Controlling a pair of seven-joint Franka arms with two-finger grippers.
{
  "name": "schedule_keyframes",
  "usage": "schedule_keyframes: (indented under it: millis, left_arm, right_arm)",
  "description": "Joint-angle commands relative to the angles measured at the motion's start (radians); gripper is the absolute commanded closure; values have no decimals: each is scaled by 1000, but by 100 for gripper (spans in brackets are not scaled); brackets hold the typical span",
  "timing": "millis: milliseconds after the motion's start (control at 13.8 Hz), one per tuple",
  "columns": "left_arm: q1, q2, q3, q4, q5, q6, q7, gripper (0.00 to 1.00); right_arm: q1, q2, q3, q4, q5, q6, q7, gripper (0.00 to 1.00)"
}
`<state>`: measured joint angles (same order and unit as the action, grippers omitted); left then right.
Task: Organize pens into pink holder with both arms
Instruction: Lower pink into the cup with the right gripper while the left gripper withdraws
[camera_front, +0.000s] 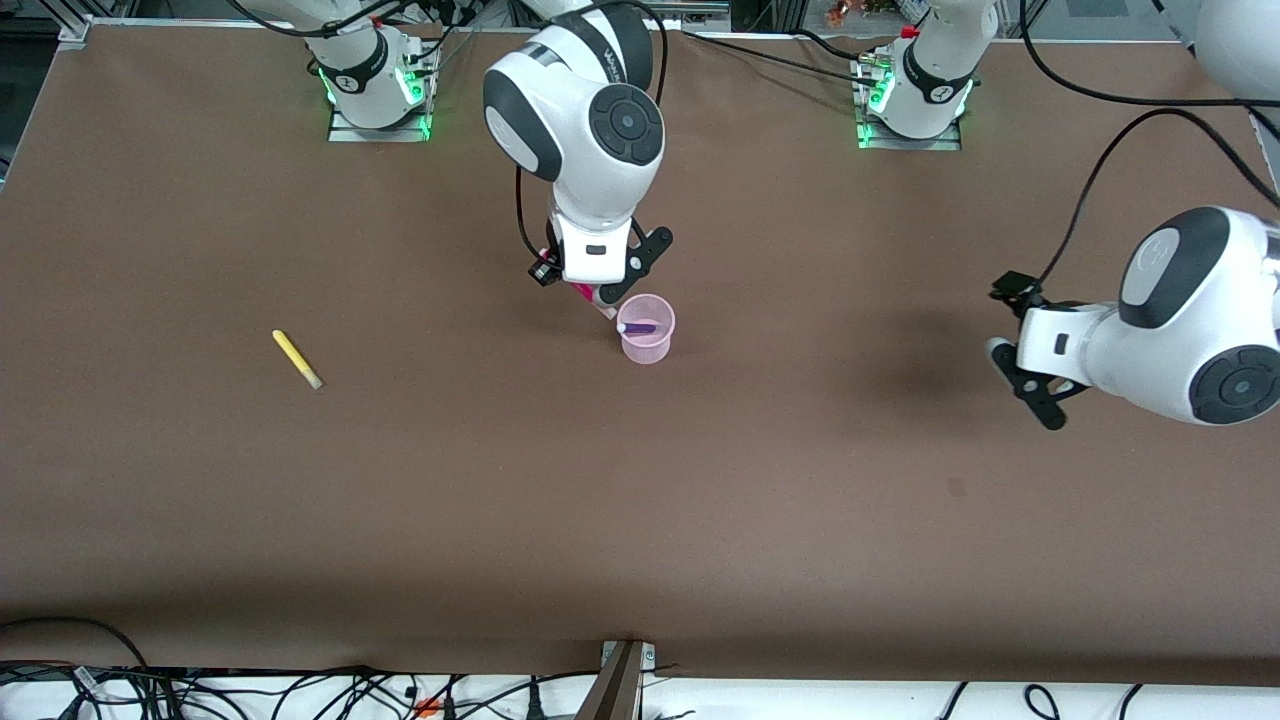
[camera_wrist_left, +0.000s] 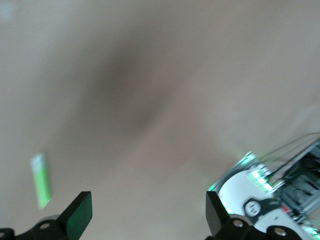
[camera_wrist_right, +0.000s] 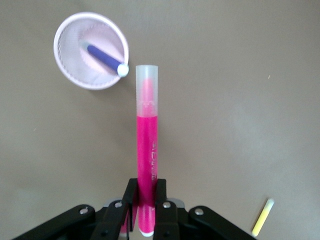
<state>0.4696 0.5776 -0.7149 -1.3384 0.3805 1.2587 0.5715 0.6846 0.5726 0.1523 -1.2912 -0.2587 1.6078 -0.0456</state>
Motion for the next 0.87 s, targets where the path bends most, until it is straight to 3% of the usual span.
schedule_keyframes:
  millis: [0,291,364,582,655,800]
  left_arm:
    - [-35,-135,59,4,67,-1,-50,0]
    - [-100,-269,132,2,37,65,-188,0]
    - [-130,-297,187,1,0,94,-190,0]
    - [-391,-349,554,-1,-165,158,-191,0]
    - [-446,-354,645,-10,-225,185,-191,0]
    - [-506,-364,762,-42,-325,240,-196,0]
  right_arm:
    - [53,111,-11,111,-82,6,-14,100]
    - [107,145,-11,127,-131,-37,-45,100]
    - [111,148,-11,125,-131,-60,-77,100]
    - [130,171,-11,122,-131,-101,-91,100]
    - [142,182,-11,122,-132,-107,-91,100]
    - [139,190,-16,127,-133,-100,-91,100]
